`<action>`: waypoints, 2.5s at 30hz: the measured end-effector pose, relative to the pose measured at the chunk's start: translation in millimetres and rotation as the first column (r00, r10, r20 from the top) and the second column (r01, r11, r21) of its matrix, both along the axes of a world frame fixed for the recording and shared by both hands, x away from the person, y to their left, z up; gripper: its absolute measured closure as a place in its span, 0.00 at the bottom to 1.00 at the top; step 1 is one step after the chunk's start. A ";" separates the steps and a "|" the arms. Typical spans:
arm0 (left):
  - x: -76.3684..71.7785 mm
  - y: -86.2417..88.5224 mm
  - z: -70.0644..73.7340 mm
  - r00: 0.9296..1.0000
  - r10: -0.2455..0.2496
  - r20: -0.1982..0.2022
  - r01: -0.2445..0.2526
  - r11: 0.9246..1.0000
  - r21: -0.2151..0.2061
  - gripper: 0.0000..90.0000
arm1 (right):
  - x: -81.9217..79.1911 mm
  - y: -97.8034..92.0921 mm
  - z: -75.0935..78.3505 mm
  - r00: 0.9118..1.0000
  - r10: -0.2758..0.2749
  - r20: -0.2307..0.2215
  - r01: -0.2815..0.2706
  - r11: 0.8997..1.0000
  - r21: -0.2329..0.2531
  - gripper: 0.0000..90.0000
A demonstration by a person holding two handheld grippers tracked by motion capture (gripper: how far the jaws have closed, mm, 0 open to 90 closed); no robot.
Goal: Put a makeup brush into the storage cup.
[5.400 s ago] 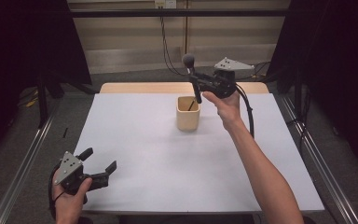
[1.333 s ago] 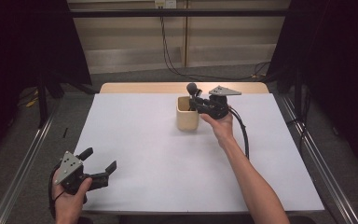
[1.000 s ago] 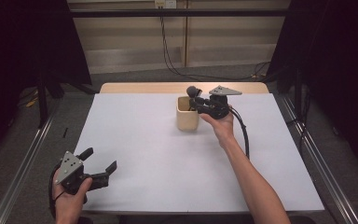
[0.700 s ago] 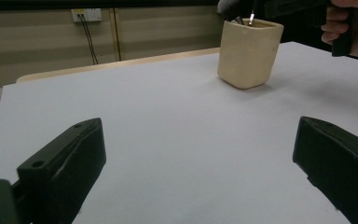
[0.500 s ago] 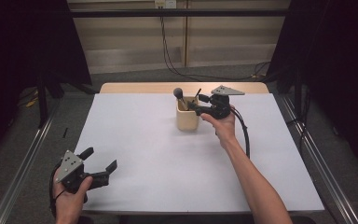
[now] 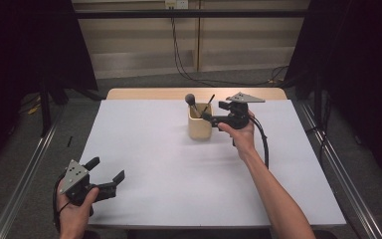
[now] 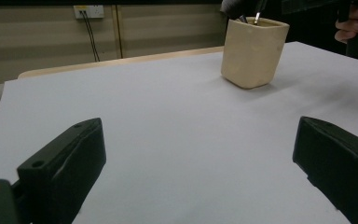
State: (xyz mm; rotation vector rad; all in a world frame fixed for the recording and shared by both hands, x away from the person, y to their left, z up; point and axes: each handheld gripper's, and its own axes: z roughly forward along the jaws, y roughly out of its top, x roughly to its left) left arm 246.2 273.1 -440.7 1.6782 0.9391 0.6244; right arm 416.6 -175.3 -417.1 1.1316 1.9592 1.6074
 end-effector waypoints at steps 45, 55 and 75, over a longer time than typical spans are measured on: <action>-3.6 2.1 2.2 1.000 -0.006 0.016 0.005 1.000 0.002 0.03 | -70.7 -56.1 0.3 0.997 -0.056 0.045 0.058 0.997 -0.052 0.02; -4.1 1.8 2.6 1.000 -0.009 0.019 0.009 1.000 0.002 0.03 | -93.0 -65.0 -0.8 0.996 -0.074 0.046 0.077 0.995 -0.063 0.02; -6.0 0.8 3.0 1.000 -0.013 0.018 0.012 1.000 0.012 0.03 | -136.4 -89.6 -11.6 0.992 -0.118 0.042 0.121 0.990 -0.078 0.02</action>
